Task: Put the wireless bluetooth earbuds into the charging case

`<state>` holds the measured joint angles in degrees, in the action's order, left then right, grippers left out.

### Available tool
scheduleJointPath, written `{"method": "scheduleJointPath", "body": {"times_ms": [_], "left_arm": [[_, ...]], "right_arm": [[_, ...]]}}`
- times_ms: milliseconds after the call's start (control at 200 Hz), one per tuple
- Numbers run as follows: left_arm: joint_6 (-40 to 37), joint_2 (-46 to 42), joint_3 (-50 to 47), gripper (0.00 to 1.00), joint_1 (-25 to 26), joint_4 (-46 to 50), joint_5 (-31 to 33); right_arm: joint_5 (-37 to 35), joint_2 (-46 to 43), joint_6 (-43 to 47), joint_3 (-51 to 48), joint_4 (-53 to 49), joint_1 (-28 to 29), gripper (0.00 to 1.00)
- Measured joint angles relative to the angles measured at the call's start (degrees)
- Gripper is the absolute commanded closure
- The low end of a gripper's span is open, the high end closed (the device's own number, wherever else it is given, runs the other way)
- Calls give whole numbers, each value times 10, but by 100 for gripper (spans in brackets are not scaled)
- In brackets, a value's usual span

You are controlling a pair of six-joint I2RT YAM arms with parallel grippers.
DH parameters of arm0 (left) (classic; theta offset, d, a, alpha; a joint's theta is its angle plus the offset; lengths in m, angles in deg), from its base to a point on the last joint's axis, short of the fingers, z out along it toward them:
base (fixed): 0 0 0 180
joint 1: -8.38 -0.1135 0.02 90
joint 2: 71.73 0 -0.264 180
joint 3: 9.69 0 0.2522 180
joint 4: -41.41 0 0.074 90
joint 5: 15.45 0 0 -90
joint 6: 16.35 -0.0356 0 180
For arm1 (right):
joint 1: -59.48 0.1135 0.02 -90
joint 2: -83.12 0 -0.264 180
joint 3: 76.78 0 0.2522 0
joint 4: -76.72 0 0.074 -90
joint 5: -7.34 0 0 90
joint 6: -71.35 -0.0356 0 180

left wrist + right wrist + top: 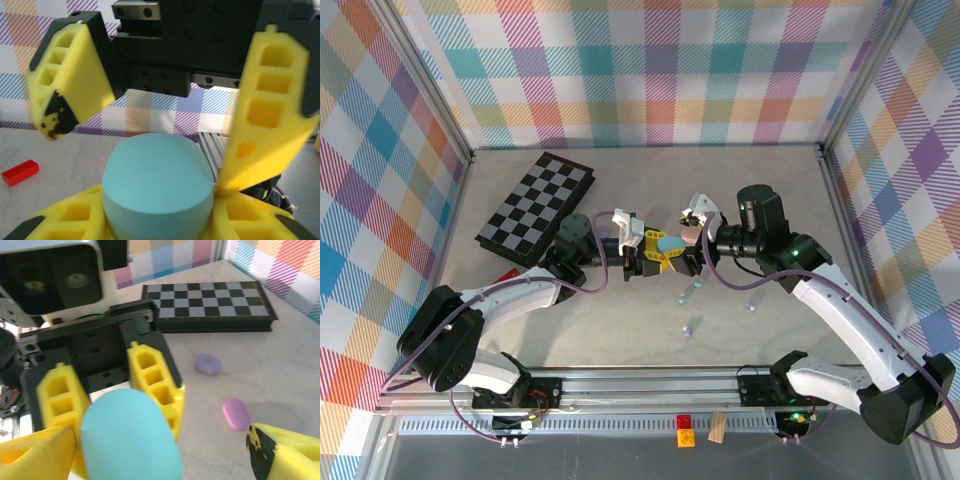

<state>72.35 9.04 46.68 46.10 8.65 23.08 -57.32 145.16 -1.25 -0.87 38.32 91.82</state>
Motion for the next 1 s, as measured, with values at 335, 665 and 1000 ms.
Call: {"method": "scheduleJointPath", "body": {"times_ms": [335,665,1000], "left_arm": [[-2,-6,-1,75,-4,11,11],[-11,-9,-9,75,-5,25,5],[-13,-21,-11,75,-5,33,-5]], "right_arm": [[-50,-9,-3,-2,26,10,14],[-85,-15,-19,-2,63,6,15],[-89,-16,-22,-3,71,6,33]]}}
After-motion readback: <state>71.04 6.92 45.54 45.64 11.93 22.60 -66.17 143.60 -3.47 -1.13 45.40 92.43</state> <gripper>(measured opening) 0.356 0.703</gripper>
